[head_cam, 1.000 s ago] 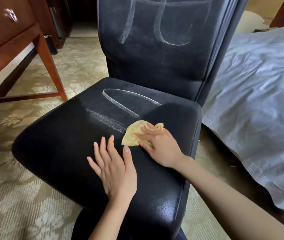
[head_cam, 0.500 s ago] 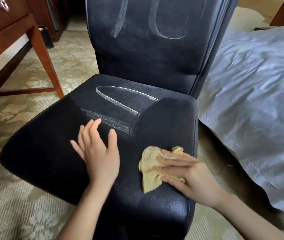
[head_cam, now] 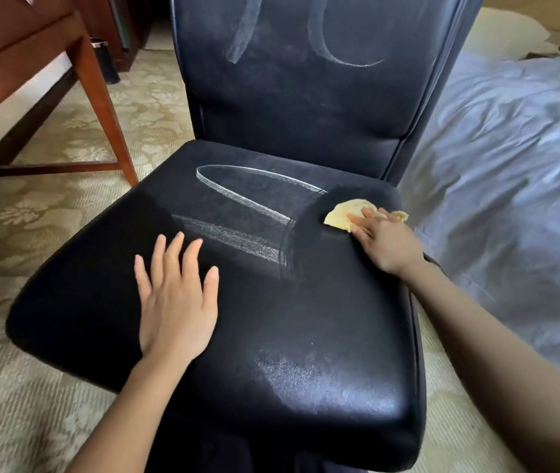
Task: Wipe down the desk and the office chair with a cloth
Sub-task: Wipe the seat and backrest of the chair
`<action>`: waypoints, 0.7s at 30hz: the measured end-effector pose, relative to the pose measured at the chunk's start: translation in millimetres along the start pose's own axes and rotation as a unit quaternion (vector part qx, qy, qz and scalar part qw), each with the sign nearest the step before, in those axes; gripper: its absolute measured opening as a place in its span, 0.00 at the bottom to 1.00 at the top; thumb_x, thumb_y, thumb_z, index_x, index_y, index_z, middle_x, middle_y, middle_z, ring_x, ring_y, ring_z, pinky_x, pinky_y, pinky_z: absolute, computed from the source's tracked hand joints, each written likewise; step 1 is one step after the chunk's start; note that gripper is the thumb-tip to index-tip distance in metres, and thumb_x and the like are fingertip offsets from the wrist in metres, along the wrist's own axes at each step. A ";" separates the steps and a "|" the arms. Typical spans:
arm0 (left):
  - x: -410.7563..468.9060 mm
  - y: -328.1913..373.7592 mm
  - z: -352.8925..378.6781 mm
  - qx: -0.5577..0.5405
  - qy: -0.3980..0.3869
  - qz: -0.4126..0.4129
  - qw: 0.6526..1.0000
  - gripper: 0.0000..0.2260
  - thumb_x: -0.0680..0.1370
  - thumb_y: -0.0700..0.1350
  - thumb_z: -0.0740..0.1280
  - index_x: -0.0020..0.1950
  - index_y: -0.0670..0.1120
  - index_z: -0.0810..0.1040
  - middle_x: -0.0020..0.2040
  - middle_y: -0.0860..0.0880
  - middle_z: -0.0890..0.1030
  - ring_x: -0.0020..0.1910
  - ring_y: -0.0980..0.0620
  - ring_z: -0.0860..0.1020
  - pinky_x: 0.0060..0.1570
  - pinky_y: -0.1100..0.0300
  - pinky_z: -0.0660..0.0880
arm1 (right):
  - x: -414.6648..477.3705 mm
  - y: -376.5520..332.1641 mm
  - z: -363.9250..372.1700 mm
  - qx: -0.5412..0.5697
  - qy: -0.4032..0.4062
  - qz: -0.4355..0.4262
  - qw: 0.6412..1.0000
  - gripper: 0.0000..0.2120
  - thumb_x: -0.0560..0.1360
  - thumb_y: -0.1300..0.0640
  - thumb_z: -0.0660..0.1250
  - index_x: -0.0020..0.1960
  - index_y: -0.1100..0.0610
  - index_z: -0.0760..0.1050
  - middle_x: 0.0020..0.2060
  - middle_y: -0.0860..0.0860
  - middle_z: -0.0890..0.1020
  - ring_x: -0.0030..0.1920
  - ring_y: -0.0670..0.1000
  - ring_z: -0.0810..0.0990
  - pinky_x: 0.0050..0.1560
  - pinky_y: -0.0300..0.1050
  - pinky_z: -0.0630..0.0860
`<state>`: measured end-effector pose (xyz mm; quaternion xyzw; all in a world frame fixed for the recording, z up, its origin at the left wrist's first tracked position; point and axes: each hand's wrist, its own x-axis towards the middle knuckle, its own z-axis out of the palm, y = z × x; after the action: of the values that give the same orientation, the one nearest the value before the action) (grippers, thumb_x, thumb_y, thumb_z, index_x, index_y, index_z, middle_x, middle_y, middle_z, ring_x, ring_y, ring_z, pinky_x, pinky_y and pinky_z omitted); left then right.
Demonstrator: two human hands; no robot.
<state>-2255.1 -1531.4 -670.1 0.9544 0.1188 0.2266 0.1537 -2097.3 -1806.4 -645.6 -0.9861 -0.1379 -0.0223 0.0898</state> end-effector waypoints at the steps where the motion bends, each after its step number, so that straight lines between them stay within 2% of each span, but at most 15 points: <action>1: -0.9 2.3 0.6 0.005 0.001 -0.004 1.000 0.23 0.80 0.50 0.53 0.73 0.42 0.65 0.75 0.42 0.63 0.76 0.44 0.52 0.73 0.44 0.43 | 7.8 -6.9 1.7 -0.013 -0.002 0.011 1.000 0.19 0.82 0.48 0.52 0.70 0.48 0.67 0.71 0.51 0.66 0.72 0.57 0.61 0.68 0.55 0.63; 5: -5.9 12.6 3.9 0.029 0.003 -0.024 0.999 0.26 0.81 0.54 0.44 0.74 0.44 0.63 0.75 0.43 0.62 0.77 0.44 0.52 0.73 0.43 0.43 | 21.0 -38.3 8.3 -0.031 -0.001 0.032 0.999 0.18 0.81 0.49 0.52 0.69 0.46 0.68 0.72 0.51 0.64 0.72 0.56 0.59 0.68 0.56 0.61; 9: -12.8 23.2 5.3 0.023 0.015 -0.041 0.999 0.30 0.79 0.56 0.41 0.74 0.43 0.64 0.75 0.42 0.63 0.76 0.43 0.54 0.73 0.41 0.45 | 9.6 -81.6 16.3 -0.023 -0.009 -0.025 0.999 0.17 0.82 0.49 0.52 0.69 0.45 0.68 0.72 0.50 0.65 0.72 0.54 0.59 0.67 0.55 0.62; 12: -16.9 29.7 6.6 0.021 0.014 -0.053 0.998 0.30 0.79 0.56 0.40 0.74 0.43 0.63 0.75 0.42 0.63 0.76 0.43 0.54 0.73 0.42 0.45 | -12.4 -111.6 24.6 -0.038 0.009 -0.074 0.996 0.17 0.81 0.50 0.51 0.68 0.46 0.67 0.70 0.48 0.66 0.69 0.55 0.62 0.62 0.53 0.64; 16: -19.0 35.9 7.2 0.020 0.018 -0.072 0.997 0.31 0.79 0.57 0.39 0.74 0.43 0.64 0.75 0.43 0.63 0.76 0.44 0.54 0.73 0.43 0.44 | -47.9 -127.9 29.2 0.002 0.037 -0.089 0.995 0.15 0.81 0.48 0.52 0.66 0.43 0.67 0.68 0.43 0.67 0.65 0.56 0.68 0.55 0.53 0.71; 21: -22.9 41.1 8.0 0.010 0.021 -0.078 0.997 0.31 0.79 0.57 0.39 0.74 0.43 0.64 0.75 0.43 0.63 0.76 0.44 0.55 0.73 0.43 0.44 | -87.9 -120.4 26.4 0.067 0.057 -0.121 0.989 0.14 0.80 0.46 0.58 0.64 0.38 0.72 0.67 0.39 0.71 0.71 0.46 0.65 0.61 0.46 0.68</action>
<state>-2264.8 -1578.0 -671.7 0.9387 0.1982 0.2330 0.1587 -2214.4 -1711.3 -657.0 -0.9511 -0.2516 -0.0799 0.1601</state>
